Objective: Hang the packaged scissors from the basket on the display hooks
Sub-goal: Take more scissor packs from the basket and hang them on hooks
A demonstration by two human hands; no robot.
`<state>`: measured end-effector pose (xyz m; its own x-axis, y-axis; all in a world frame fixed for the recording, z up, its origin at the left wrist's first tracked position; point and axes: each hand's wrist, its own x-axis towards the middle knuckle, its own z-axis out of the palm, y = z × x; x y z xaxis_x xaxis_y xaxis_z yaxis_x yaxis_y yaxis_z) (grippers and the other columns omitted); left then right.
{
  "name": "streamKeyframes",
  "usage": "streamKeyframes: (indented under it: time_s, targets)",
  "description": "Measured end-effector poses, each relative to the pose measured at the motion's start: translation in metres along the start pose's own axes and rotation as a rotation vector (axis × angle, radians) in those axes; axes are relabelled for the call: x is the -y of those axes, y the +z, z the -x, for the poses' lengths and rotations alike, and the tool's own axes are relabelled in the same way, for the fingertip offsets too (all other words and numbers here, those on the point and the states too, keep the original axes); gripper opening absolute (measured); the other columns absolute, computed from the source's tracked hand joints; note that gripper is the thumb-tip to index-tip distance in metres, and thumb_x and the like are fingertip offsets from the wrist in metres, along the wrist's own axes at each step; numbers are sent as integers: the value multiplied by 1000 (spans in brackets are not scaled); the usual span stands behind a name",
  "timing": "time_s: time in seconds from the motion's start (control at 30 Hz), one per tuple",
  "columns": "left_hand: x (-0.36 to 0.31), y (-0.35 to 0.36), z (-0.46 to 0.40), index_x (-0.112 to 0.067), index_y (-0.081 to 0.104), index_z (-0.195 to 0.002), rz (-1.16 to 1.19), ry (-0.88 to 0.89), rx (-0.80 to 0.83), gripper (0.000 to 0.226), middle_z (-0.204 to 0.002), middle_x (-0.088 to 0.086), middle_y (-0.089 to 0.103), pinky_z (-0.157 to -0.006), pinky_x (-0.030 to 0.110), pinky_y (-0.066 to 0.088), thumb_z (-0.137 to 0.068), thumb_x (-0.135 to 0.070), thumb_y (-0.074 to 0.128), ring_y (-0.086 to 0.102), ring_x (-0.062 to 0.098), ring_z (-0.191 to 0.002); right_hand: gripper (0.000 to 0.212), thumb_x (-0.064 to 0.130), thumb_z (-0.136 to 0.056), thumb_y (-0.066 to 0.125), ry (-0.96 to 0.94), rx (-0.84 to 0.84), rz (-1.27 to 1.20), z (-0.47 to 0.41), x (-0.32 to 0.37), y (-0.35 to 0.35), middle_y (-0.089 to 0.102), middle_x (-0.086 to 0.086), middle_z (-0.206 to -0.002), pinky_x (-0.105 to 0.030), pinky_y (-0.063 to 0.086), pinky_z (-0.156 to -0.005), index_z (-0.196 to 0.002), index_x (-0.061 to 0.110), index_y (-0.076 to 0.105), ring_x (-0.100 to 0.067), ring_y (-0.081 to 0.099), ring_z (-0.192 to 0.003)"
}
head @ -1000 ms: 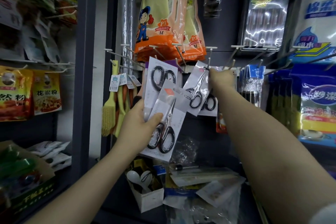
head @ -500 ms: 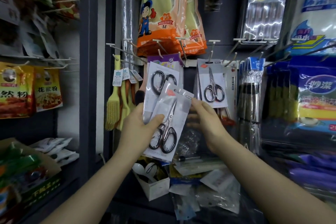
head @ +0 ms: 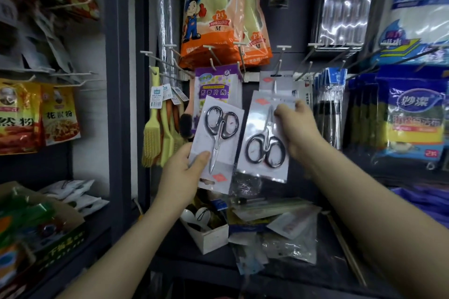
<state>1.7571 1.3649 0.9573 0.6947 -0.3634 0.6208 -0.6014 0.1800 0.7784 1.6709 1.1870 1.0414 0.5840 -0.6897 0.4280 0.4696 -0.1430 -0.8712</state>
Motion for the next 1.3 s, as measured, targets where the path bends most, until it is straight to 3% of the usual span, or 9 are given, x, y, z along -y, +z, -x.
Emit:
streamKeyframes:
  time_s: [0.1,0.17,0.3,0.47,0.63,0.73,0.9,1.07,1.3]
  targets:
    - [-7,0,-8,-31,62,-94,-10,11,-17,15,-98,3,72,-79,41,56,-90,-20,53,69,22,-88,39,7,-91,50,-88,-72,72,-28,23,-2,63,-9,-87,-21,52,-41,-130,4,43,-17,62,-58]
    - [-12,1,-13,-31,61,-91,-34,43,-43,13,-95,3,71,-77,42,55,-90,-20,53,68,22,-85,30,11,-92,52,-163,-106,100,-45,35,1,64,-6,-83,-18,51,-43,-120,1,52,-14,63,-61]
    - [-17,6,-20,-24,59,-88,-122,80,-106,9,-90,5,70,-73,40,54,-91,-25,51,66,22,-83,19,22,-85,59,-222,-142,136,-82,43,2,70,-11,-91,-41,60,-75,-98,8,62,-25,69,-79]
    - [-15,12,-24,-11,62,-94,-146,49,-122,21,-89,11,71,-75,54,54,-89,-29,53,67,29,-81,80,54,-58,60,-224,-192,202,-143,27,-8,62,-15,-124,-53,49,-95,-125,11,53,-35,62,-109]
    - [-14,19,-25,-12,62,-93,-180,51,-130,23,-85,10,71,-72,52,55,-88,-32,54,67,28,-78,22,27,-77,65,-195,-195,205,-113,46,3,66,-14,-101,-45,54,-83,-88,16,49,-30,65,-92]
    - [-15,21,-26,-11,63,-94,-217,57,-135,24,-85,9,71,-72,46,55,-88,-32,53,67,27,-78,10,19,-77,61,-198,-214,247,-115,49,5,61,-11,-87,-39,51,-69,-78,13,53,-26,59,-80]
    - [-17,22,-27,-12,63,-98,-163,39,-118,20,-90,7,71,-67,38,57,-89,-27,53,68,23,-80,38,16,-76,56,-106,-198,311,-133,35,6,67,-16,-105,-45,57,-84,-111,2,59,-32,66,-92]
    - [-15,16,-27,-14,63,-97,-134,25,-100,18,-90,6,72,-68,42,58,-90,-25,52,69,24,-78,30,19,-88,55,5,-205,316,-142,24,5,66,-14,-114,-35,54,-85,-114,4,58,-30,64,-106]
    - [-13,4,-24,-19,63,-98,-155,29,-99,14,-88,1,73,-67,35,56,-90,-24,52,69,17,-75,39,25,-83,56,8,-276,368,-154,19,0,63,-7,-104,-35,55,-81,-115,4,56,-24,61,-86]
